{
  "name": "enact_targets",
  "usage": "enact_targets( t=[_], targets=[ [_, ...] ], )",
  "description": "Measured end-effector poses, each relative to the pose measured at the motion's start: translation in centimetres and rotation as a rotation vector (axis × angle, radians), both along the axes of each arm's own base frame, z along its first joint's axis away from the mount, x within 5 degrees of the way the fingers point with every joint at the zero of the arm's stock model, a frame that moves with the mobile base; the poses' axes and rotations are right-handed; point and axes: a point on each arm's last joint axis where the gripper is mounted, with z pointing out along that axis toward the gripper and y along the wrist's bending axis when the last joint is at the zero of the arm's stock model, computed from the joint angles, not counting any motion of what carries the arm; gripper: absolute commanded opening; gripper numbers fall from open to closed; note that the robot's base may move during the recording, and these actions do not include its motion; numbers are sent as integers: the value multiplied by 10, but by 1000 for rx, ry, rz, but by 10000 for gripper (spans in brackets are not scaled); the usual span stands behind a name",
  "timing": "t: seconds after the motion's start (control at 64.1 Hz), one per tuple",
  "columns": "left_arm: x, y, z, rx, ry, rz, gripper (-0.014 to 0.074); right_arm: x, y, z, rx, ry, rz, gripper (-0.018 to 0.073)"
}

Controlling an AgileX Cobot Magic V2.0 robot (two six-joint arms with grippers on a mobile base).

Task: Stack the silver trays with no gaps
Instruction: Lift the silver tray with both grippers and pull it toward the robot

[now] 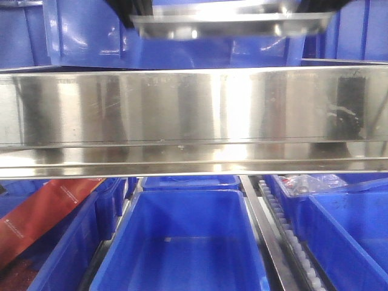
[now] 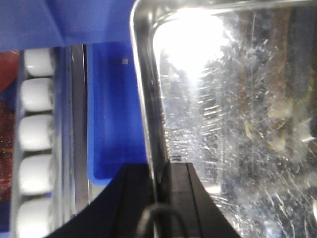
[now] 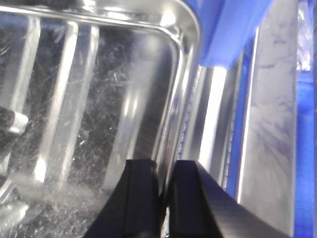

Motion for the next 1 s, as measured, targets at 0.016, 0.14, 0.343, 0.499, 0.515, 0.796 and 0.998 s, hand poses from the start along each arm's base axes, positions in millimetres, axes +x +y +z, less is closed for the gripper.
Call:
enact_targets(
  t=[0.016, 0.14, 0.343, 0.499, 0.515, 0.796, 0.998],
  targets=[
    [-2, 0, 2, 0, 0, -1, -10, -2, 0, 1, 3, 1, 1, -78],
    [-11, 3, 12, 4, 3, -13, -10, -14, 0, 12, 8, 16, 11, -78],
    [-31, -1, 28, 35, -42, -52, -10, -36, -2, 29, 11, 37, 24, -78],
    [-50, -6, 46, 66, -127, -89, -10, -55, -5, 49, 14, -15, 25, -78],
    [-52, -6, 49, 67, -138, -92, -10, -57, -6, 52, 16, -27, 24, -78],
    [-69, 5, 89, 27, -333, -99, -10, -77, -10, 91, 58, -269, 5, -78],
    [-66, 10, 107, 42, -507, -110, -10, -74, -9, 105, 114, -415, -15, -78]
  ],
)
